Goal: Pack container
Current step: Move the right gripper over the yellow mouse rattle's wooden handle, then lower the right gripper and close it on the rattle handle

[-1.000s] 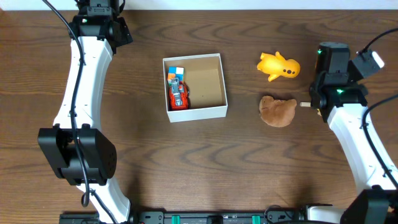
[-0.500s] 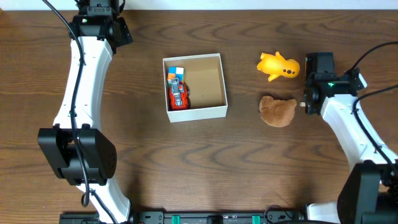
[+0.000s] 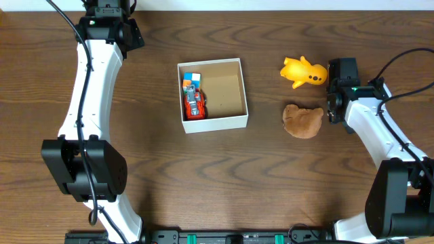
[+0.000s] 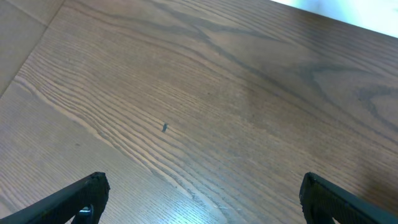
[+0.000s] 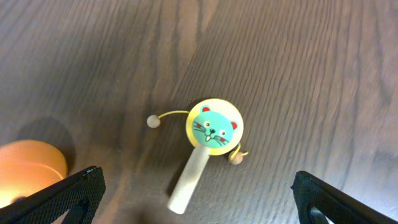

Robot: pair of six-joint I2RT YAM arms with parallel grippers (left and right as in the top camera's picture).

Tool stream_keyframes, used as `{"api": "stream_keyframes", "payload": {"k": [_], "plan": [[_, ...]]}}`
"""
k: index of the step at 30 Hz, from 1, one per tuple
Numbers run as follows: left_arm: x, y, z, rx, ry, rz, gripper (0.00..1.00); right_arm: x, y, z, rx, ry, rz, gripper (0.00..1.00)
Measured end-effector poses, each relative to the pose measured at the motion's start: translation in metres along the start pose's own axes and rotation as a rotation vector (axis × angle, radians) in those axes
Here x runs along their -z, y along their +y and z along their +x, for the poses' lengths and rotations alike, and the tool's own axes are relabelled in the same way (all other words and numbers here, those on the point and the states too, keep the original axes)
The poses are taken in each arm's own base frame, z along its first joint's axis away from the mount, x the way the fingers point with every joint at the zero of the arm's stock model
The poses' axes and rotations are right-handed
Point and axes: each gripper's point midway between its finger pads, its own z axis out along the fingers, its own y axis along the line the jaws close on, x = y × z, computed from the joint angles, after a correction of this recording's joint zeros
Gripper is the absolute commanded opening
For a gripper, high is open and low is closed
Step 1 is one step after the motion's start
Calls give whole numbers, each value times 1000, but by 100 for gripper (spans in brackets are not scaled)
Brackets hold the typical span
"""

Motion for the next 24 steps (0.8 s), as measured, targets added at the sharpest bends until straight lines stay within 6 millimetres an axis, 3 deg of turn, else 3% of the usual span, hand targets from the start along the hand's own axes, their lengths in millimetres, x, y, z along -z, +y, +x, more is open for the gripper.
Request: {"api": "stream_keyframes", "payload": {"k": [7,18,24], "plan": [[0,0,0,0,0,0,98,-4,4,6,-222,43,-14,96],[0,0,0,0,0,0,98,-54,-13,35,-331,181,101,96],[0,0,0,0,0,0,98,-58,-13,42,-343,218,105,80]]}}
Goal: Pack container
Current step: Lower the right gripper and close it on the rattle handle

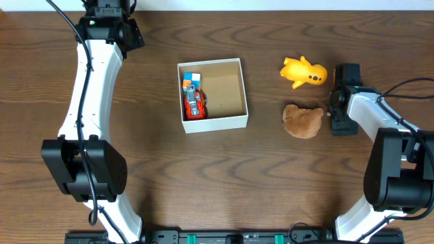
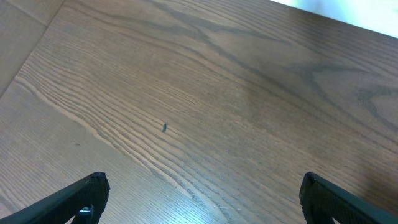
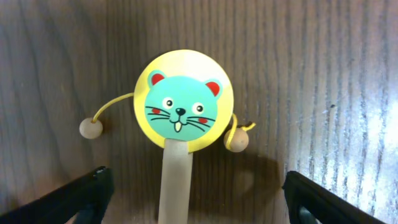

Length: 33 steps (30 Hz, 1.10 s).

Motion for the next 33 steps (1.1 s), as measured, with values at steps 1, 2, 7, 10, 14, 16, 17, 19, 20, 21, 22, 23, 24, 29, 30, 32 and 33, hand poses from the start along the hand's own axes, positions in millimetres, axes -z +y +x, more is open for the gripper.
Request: {"api": "stream_keyframes", "payload": {"k": [1,2,7,10,14,16,17,19,20,21,22,23,24,29,30,32,33], "plan": [[0,0,0,0,0,0,98,0,0,1,-2,4,-2,75],[0,0,0,0,0,0,98,0,1,1,-6,6,-3,70],[0,0,0,0,0,0,98,0,2,2,-13,15,-8,52],[0,0,0,0,0,0,98,0,2,3,-13,17,-6,37],[0,0,0,0,0,0,98,0,1,3,-14,18,-4,30],[0,0,0,0,0,0,98,0,1,3,-15,20,-3,30],[0,0,0,0,0,0,98,0,1,3,-15,20,-2,30],[0,0,0,0,0,0,98,0,1,4,-15,21,-2,30],[0,0,0,0,0,0,98,0,1,4,-15,21,-2,30],[0,0,0,0,0,0,98,0,1,4,-15,21,-2,29],[0,0,0,0,0,0,98,0,0,4,-15,21,-2,29],[0,0,0,0,0,0,98,0,0,4,-15,22,-1,29],[0,0,0,0,0,0,98,0,0,4,-14,22,0,29],[0,0,0,0,0,0,98,0,-6,4,18,23,22,41],[0,0,0,0,0,0,98,0,-8,4,31,24,30,41],[0,0,0,0,0,0,98,0,-13,4,53,25,51,41],[0,0,0,0,0,0,98,1,-15,4,60,26,58,41]]}}
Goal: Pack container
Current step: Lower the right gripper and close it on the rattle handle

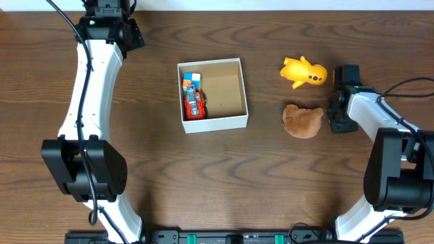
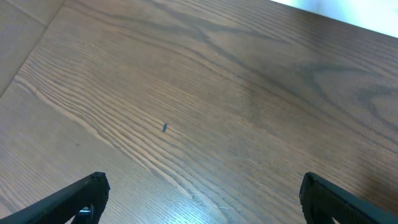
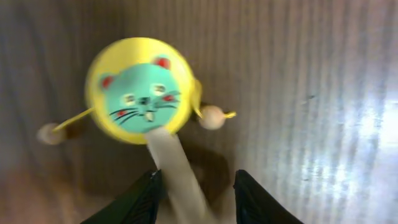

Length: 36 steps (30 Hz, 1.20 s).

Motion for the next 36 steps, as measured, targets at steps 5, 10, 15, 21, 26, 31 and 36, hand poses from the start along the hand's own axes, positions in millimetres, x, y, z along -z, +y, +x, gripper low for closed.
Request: {"api": "stream_keyframes", "payload": {"k": [5,10,15,21,26,31,36], "plan": [[0,0,0,0,0,0,98,0,-2,0,17,1,6,40],[0,0,0,0,0,0,98,-1,-5,-5,51,0,20,60],[0,0,0,0,0,0,98,-4,-7,-15,133,-10,28,76],[0,0,0,0,0,0,98,-5,0,-19,342,-18,2,79],[0,0,0,0,0,0,98,-4,12,-16,594,-12,-49,79],[0,0,0,0,0,0,98,-4,12,-12,808,1,-60,75],[0,0,0,0,0,0,98,-4,11,-11,968,4,-59,59]]}}
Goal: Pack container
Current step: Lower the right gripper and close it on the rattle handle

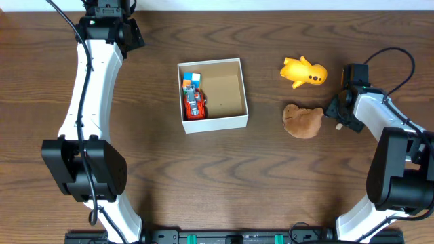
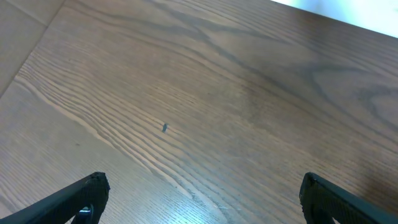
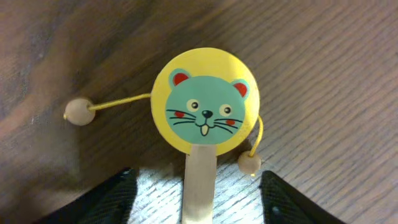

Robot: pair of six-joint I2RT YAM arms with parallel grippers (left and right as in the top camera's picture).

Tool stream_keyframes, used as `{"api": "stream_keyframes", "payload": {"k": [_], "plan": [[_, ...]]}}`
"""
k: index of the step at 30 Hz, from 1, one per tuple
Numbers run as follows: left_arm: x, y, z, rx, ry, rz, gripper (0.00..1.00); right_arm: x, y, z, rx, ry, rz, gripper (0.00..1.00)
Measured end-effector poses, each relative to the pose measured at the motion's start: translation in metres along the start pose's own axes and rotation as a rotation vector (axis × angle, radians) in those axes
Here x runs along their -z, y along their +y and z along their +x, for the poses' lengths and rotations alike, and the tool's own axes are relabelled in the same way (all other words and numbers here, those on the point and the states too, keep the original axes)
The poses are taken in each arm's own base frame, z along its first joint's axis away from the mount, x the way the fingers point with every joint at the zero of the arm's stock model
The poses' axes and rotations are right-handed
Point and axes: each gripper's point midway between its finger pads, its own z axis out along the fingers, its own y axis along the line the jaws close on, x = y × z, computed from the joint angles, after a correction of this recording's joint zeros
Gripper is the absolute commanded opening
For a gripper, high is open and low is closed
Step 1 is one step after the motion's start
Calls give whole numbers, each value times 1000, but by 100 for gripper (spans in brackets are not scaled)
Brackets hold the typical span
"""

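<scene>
A wooden rattle drum (image 3: 208,102), yellow with a teal cat face and two beads on strings, lies on the table. Its pale handle (image 3: 199,186) runs down between the fingers of my right gripper (image 3: 199,208). The jaws stand open, with a gap on each side of the handle. In the overhead view the right gripper (image 1: 341,112) covers the drum, beside the brown plush (image 1: 302,121). The white box (image 1: 234,122) holds a red toy car (image 1: 194,105) and a blue block. My left gripper (image 2: 202,199) is open over bare wood at the far left.
A yellow plush animal (image 1: 304,72) lies behind the brown plush, right of the box. The right half of the box floor (image 1: 225,93) is bare. The left arm (image 1: 88,102) stretches along the left side of the table.
The right jaws, narrow and blurred around the handle 1.2 s ago, now stand wider apart. The wrist has turned, and the drum's handle still points between the fingers. The left arm has not moved.
First my right gripper hung open farther off the drum, which lay slanted. Then it stood open right over the drum, in line with the handle. Later the jaws were close around the handle; now they are wider and the wrist is turned.
</scene>
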Motion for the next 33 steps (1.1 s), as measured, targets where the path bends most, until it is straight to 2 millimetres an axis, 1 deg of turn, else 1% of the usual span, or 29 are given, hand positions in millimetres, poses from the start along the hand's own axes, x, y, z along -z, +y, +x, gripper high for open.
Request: {"api": "stream_keyframes", "payload": {"k": [3,4,5,6,9,12,14,15,17,22,24,27,30,32,33], "plan": [[0,0,0,0,0,0,98,0,-1,4,46,15,4,49],[0,0,0,0,0,0,98,0,-2,5,53,19,5,49],[0,0,0,0,0,0,98,0,-2,6,53,24,7,54],[0,0,0,0,0,0,98,0,-3,8,46,32,11,56],[0,0,0,0,0,0,98,0,-4,10,12,42,15,53],[0,0,0,0,0,0,98,0,-4,10,-40,43,15,45],[0,0,0,0,0,0,98,0,-4,11,-73,43,14,35],[0,0,0,0,0,0,98,0,-3,11,-85,44,12,32],[0,0,0,0,0,0,98,0,-2,11,-113,47,6,31],[0,0,0,0,0,0,98,0,-1,13,-142,54,3,17],[0,0,0,0,0,0,98,0,-1,13,-154,55,2,17],[0,0,0,0,0,0,98,0,-1,13,-159,56,2,20],[0,0,0,0,0,0,98,0,-2,14,-160,58,4,21],[0,0,0,0,0,0,98,1,-2,16,-161,66,8,29],[0,0,0,0,0,0,98,1,-3,16,-163,69,9,30]]}}
